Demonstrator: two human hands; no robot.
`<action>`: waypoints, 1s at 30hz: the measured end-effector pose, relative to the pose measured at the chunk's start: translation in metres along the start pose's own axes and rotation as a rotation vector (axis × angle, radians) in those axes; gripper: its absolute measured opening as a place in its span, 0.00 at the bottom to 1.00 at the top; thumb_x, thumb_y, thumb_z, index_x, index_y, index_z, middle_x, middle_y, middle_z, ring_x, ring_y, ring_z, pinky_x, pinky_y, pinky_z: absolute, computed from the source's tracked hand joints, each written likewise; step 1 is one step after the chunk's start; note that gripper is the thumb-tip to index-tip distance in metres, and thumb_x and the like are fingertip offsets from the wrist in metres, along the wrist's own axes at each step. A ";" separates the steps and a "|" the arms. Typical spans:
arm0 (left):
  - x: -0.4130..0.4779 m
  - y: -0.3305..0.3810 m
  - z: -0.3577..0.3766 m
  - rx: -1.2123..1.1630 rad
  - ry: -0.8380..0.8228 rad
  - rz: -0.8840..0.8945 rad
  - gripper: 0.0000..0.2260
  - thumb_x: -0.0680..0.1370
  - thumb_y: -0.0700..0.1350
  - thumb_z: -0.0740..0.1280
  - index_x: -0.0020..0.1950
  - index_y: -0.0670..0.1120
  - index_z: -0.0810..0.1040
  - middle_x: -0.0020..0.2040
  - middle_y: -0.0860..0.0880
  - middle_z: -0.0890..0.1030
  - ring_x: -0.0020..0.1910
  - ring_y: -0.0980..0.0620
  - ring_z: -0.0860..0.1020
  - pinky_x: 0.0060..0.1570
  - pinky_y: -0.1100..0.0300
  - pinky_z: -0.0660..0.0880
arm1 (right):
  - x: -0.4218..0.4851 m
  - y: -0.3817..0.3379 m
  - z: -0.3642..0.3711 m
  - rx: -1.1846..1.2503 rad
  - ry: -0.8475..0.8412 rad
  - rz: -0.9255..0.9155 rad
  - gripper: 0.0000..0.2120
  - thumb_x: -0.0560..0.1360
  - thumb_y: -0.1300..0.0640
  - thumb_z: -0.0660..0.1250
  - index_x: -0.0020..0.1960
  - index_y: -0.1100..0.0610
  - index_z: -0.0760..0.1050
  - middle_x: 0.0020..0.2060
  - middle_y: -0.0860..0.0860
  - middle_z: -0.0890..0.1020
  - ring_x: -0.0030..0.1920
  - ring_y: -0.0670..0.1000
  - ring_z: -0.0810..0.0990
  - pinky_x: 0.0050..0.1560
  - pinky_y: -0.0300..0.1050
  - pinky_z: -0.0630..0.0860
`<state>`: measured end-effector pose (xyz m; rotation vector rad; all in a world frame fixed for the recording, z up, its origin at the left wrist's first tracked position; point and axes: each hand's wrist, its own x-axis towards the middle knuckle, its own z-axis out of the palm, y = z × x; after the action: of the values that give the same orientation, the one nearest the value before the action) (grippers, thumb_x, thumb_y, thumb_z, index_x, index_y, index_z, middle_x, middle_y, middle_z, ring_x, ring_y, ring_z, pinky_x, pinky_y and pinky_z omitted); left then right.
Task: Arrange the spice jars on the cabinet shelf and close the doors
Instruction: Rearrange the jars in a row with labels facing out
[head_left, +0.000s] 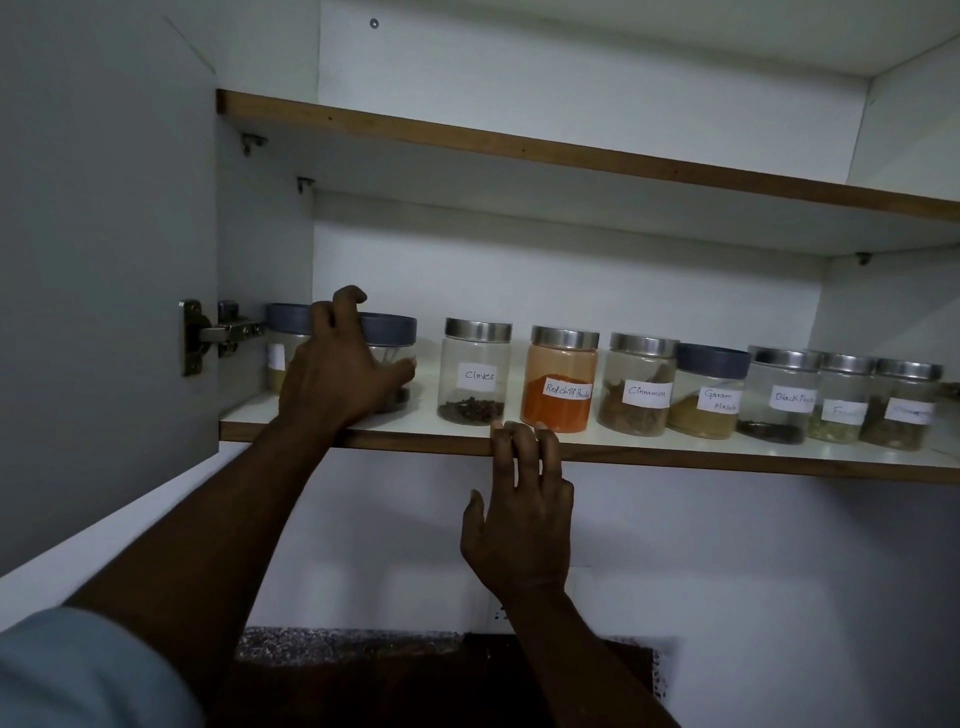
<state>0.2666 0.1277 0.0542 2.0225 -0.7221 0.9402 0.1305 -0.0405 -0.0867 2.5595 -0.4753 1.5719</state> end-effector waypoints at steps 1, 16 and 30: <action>0.002 -0.002 0.000 -0.080 -0.033 -0.021 0.42 0.67 0.57 0.79 0.71 0.52 0.58 0.64 0.42 0.70 0.51 0.42 0.77 0.47 0.54 0.73 | 0.000 0.000 0.000 0.001 0.005 0.002 0.43 0.69 0.46 0.71 0.80 0.54 0.60 0.77 0.54 0.65 0.79 0.60 0.61 0.58 0.55 0.75; 0.000 -0.007 -0.002 -0.138 -0.102 -0.203 0.43 0.63 0.60 0.82 0.67 0.45 0.62 0.58 0.48 0.75 0.52 0.49 0.74 0.47 0.55 0.73 | 0.001 0.002 0.007 -0.015 0.034 -0.003 0.42 0.70 0.46 0.71 0.80 0.54 0.59 0.77 0.54 0.64 0.79 0.60 0.59 0.57 0.55 0.75; 0.001 -0.010 0.000 -0.111 -0.223 -0.235 0.47 0.59 0.65 0.82 0.67 0.45 0.63 0.61 0.45 0.78 0.52 0.48 0.75 0.45 0.55 0.72 | 0.001 0.000 0.006 -0.003 0.048 0.002 0.42 0.69 0.46 0.72 0.79 0.54 0.61 0.76 0.54 0.66 0.79 0.60 0.61 0.57 0.56 0.76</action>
<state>0.2745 0.1331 0.0507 2.0783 -0.6223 0.5341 0.1357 -0.0423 -0.0882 2.5134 -0.4753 1.6281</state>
